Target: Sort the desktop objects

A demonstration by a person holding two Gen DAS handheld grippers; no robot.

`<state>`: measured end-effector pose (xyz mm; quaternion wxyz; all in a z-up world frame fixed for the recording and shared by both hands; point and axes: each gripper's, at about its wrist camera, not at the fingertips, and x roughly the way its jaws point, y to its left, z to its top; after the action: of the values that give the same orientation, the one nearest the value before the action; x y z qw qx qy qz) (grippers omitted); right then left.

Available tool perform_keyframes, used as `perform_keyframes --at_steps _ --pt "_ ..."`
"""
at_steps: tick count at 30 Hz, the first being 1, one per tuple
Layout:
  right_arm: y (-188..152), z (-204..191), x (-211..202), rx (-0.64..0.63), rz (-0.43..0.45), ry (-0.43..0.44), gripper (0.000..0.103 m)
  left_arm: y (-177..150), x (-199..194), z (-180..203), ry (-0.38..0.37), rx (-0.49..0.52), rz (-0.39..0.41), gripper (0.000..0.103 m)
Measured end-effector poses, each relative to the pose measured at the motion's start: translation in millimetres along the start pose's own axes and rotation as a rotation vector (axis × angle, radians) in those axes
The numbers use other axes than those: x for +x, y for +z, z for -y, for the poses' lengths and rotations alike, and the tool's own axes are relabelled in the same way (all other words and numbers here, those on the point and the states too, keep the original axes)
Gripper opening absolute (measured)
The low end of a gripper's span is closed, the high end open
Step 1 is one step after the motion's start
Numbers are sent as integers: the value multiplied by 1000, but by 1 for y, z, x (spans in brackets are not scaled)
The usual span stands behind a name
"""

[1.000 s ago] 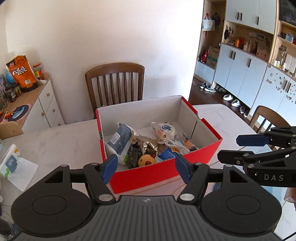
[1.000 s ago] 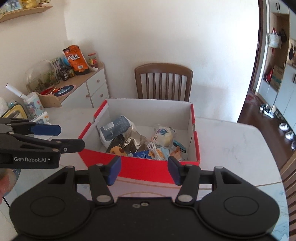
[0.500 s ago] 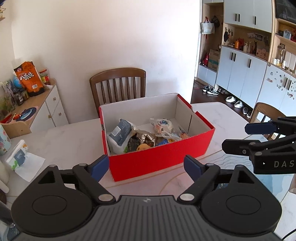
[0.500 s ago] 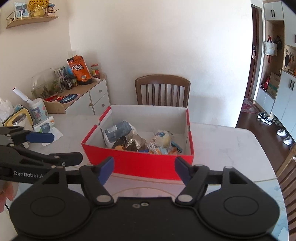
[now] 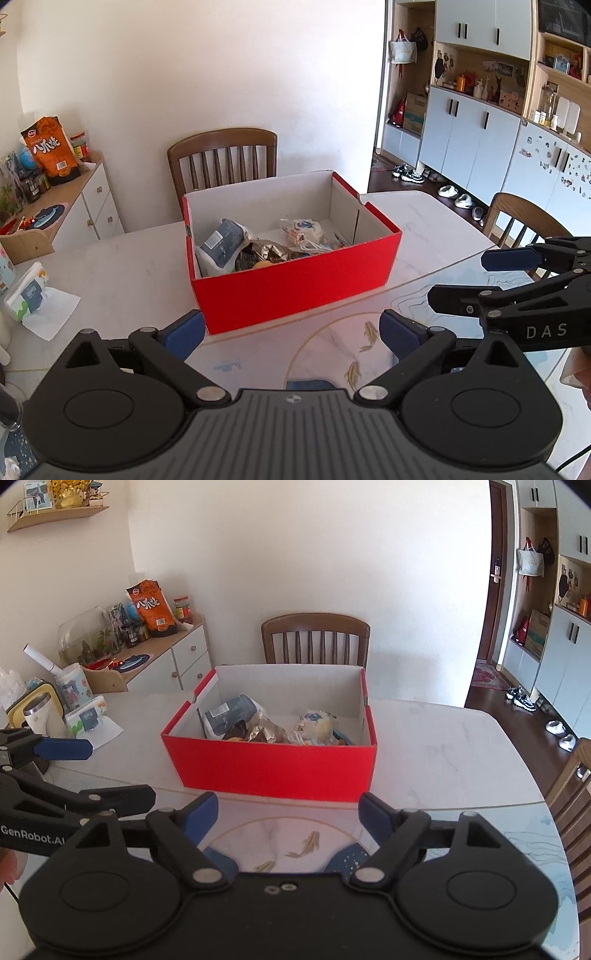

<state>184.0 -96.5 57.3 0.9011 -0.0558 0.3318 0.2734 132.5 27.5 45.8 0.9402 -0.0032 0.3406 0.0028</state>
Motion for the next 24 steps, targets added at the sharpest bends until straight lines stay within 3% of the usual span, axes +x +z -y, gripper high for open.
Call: perform_keyframes --at_steps 24 --pt "-11 15 -6 68 -21 -19 83 -7 3 -2 -7 -31 -22 101"
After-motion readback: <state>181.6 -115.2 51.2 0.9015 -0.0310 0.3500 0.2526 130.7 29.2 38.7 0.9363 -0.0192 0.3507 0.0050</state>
